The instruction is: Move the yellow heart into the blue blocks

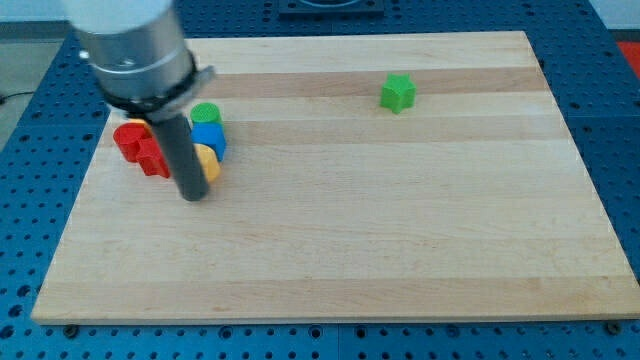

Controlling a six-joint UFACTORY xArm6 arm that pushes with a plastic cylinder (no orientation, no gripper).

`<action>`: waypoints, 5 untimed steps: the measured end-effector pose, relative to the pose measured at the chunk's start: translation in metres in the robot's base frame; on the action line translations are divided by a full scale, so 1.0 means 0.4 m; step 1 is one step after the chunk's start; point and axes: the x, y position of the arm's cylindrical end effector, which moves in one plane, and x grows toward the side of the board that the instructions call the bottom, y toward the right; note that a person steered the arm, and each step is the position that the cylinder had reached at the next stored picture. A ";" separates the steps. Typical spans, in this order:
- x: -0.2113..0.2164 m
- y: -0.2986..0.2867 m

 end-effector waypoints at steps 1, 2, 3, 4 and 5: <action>-0.046 -0.026; -0.051 -0.040; -0.073 -0.039; -0.079 0.034; -0.079 0.182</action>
